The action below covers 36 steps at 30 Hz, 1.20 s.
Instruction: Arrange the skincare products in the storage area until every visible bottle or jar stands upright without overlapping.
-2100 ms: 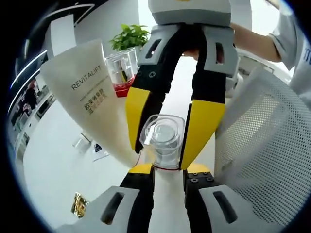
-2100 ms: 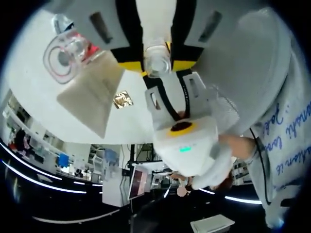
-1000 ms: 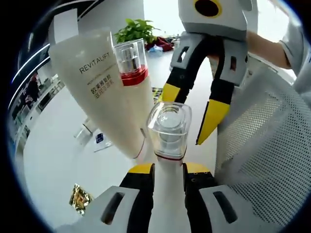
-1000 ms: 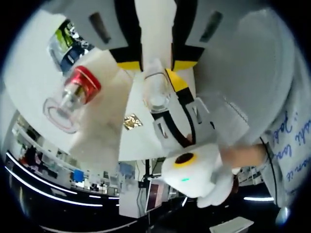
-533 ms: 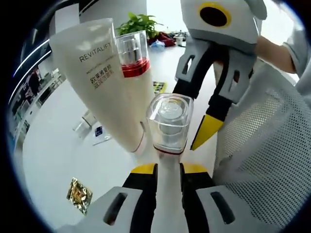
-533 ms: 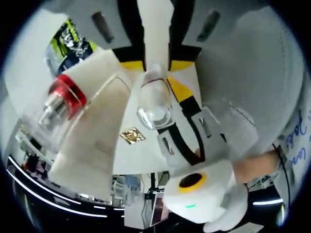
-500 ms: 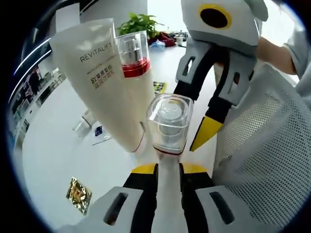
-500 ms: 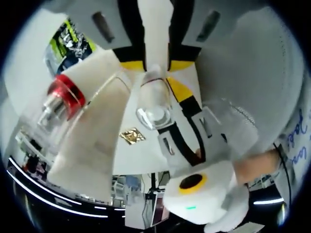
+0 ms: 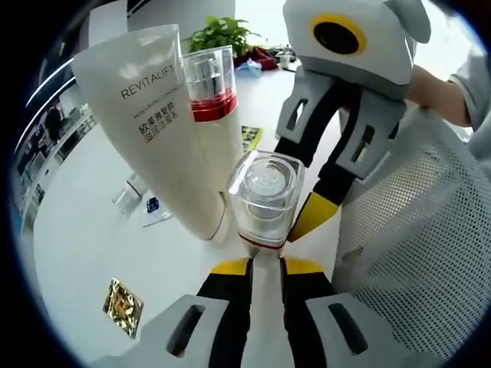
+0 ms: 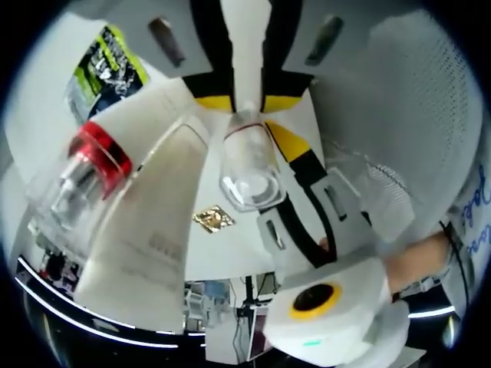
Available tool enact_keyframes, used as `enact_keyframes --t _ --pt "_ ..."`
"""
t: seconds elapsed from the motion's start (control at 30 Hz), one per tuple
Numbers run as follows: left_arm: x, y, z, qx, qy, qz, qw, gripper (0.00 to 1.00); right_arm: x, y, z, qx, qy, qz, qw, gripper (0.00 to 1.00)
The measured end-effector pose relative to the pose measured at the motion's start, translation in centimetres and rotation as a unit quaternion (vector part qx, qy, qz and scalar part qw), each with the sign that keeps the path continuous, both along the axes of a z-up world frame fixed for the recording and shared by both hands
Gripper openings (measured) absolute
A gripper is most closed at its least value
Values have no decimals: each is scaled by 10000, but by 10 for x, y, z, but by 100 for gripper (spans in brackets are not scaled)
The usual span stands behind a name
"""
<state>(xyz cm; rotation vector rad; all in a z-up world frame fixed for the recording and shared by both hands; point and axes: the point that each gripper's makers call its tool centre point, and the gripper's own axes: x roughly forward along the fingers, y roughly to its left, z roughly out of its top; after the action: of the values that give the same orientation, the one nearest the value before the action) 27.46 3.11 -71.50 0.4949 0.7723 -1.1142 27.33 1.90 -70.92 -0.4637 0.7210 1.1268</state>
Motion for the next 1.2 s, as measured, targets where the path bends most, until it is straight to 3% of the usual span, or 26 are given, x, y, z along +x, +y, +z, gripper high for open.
enact_keyframes --t 1.2 --pt "19 -14 -9 -10 157 259 9995 9 21 -16 -6 110 145 -548 9983 11"
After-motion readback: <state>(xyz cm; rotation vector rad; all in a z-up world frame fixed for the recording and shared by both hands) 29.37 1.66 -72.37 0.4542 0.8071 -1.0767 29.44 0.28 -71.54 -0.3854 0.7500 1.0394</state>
